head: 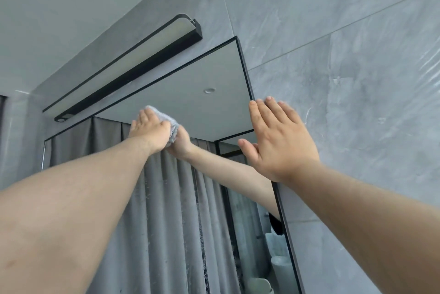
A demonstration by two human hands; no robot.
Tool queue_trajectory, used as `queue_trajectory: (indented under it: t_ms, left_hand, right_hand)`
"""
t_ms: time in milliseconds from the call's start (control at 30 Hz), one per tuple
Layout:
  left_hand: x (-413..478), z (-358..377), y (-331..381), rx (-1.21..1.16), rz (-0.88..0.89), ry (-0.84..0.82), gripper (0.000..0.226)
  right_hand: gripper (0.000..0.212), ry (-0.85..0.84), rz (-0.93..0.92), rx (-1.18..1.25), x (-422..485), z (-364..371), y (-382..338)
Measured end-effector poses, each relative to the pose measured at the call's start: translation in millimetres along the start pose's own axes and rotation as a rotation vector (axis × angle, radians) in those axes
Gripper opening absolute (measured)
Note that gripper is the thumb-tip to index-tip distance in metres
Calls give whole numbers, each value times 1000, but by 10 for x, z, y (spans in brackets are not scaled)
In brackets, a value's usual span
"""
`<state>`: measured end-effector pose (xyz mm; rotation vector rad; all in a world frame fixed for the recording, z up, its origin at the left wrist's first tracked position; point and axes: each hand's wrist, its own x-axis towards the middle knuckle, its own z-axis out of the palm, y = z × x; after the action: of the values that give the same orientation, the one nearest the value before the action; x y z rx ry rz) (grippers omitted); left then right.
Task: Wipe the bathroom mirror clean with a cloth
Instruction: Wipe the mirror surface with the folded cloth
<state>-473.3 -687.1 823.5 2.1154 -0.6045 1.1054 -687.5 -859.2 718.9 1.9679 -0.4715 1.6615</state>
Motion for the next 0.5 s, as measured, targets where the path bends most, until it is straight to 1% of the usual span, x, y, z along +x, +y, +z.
queue_trajectory:
  t_ms: [67, 167, 233, 300, 367, 433, 500]
  left_hand:
    - [-1, 36, -79, -79, -39, 1, 66]
    - [10, 26, -13, -250, -77, -7, 61]
    - [-25, 4, 47, -326, -43, 2, 58]
    - [-114, 31, 128, -312, 86, 29, 64]
    - [-252, 106, 265, -203, 250, 66, 73]
    - [-402, 203, 403, -120, 403, 107, 72]
    - [-543, 281, 483, -66, 507, 131, 76]
  right_hand:
    - [84, -2, 0, -2, 0, -4, 0]
    - [84, -5, -2, -1, -3, 1, 2]
    - [85, 2, -6, 5, 1, 5, 4]
    - [85, 9, -3, 3, 2, 8, 1]
    - [85, 5, 0, -4, 0, 11, 2]
    - [85, 5, -2, -14, 1, 11, 10]
    - [84, 10, -6, -18, -1, 14, 10]
